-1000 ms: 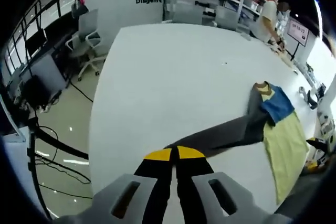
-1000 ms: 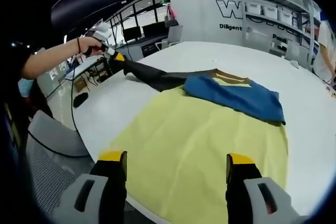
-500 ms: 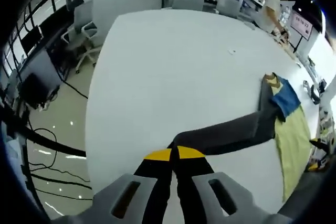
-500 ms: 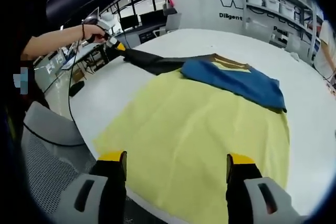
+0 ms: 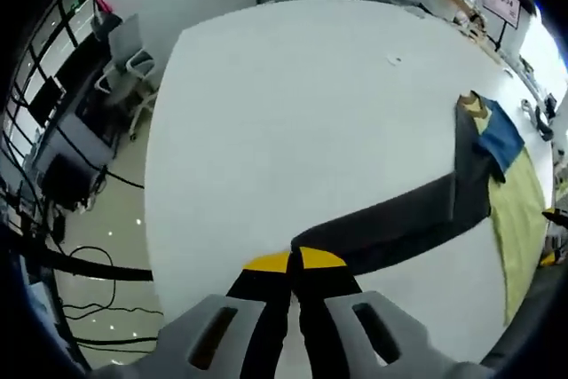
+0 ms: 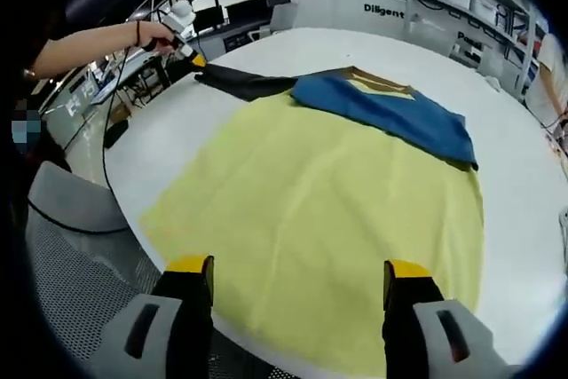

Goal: Fold the garment on the visible template until the final outline fits inside the template.

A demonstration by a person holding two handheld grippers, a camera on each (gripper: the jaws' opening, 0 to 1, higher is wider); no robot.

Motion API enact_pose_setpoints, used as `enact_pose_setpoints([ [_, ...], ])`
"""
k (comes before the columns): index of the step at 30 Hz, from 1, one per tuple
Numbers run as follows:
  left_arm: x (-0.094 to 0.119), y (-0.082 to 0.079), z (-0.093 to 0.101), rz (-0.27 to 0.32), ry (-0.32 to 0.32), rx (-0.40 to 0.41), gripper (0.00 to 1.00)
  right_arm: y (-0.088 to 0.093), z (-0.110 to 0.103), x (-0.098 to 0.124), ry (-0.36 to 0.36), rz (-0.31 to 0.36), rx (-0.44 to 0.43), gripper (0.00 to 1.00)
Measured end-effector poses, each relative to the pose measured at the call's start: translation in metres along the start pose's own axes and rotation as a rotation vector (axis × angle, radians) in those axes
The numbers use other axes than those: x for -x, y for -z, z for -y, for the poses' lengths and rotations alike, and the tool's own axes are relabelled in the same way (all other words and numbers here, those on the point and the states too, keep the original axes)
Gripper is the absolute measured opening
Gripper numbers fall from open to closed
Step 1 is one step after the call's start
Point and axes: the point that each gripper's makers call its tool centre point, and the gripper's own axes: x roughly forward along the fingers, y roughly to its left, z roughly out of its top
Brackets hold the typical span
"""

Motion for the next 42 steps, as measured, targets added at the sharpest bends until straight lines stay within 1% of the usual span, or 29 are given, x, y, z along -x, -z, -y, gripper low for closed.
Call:
enact_pose_setpoints([
  [5, -0.001, 0.002, -0.002, -0.027, 0.005, -0.011, 0.01, 0.007, 0.001, -0.002, 0.0, -0.032, -0.004, 0.75],
  [10, 0.0, 0.003, -0.002, -0.041, 0.015, -0.034, 0.01, 0.014, 0.004, -0.004, 0.017, -0.069, 0.012, 0.75],
  [15, 0.0, 0.007, -0.008, -0.061, 0.013, -0.041, 0.01, 0.024, 0.007, -0.005, 0.029, -0.116, 0.003, 0.74],
  [19, 0.0, 0.012, -0.009, -0.079, 0.016, -0.043, 0.01, 0.026, 0.008, -0.005, 0.03, -0.123, -0.004, 0.73],
  [22, 0.0, 0.014, -0.01, -0.079, 0.019, -0.048, 0.01, 0.027, 0.009, -0.005, 0.041, -0.128, -0.001, 0.71],
  [25, 0.0, 0.016, -0.01, -0.087, 0.021, -0.067, 0.01, 0.028, 0.009, -0.005, 0.046, -0.136, 0.011, 0.72],
  [29, 0.003, 0.022, -0.014, -0.114, 0.0, -0.141, 0.01, 0.03, 0.008, -0.006, 0.053, -0.161, 0.052, 0.72],
  [31, 0.003, 0.022, -0.016, -0.11, -0.009, -0.143, 0.0, 0.03, 0.008, -0.006, 0.057, -0.163, 0.055, 0.72],
  [32, 0.004, 0.023, -0.026, -0.126, -0.055, -0.166, 0.0, 0.03, 0.009, -0.006, 0.056, -0.165, 0.057, 0.73],
  [33, 0.002, 0.024, -0.03, -0.137, -0.07, -0.209, 0.0, 0.03, 0.009, -0.006, 0.056, -0.165, 0.057, 0.73],
  [34, 0.002, 0.028, -0.033, -0.166, -0.077, -0.252, 0.0, 0.03, 0.009, -0.006, 0.056, -0.165, 0.057, 0.73],
  [35, -0.002, 0.028, -0.03, -0.157, -0.056, -0.245, 0.0, 0.03, 0.009, -0.006, 0.057, -0.166, 0.058, 0.73],
  [36, -0.001, 0.028, -0.03, -0.153, -0.053, -0.231, 0.0, 0.03, 0.009, -0.006, 0.057, -0.166, 0.058, 0.73],
  [37, 0.0, 0.028, -0.026, -0.143, -0.032, -0.177, 0.0, 0.03, 0.009, -0.006, 0.057, -0.166, 0.058, 0.73],
  [38, 0.001, 0.027, -0.026, -0.138, -0.031, -0.164, 0.0, 0.03, 0.009, -0.006, 0.057, -0.166, 0.059, 0.73],
  [41, 0.004, 0.023, -0.029, -0.127, -0.044, -0.179, 0.0, 0.031, 0.009, -0.006, 0.058, -0.167, 0.059, 0.73],
  [42, 0.006, 0.02, -0.028, -0.113, -0.042, -0.191, 0.0, 0.031, 0.009, -0.006, 0.057, -0.168, 0.059, 0.73],
])
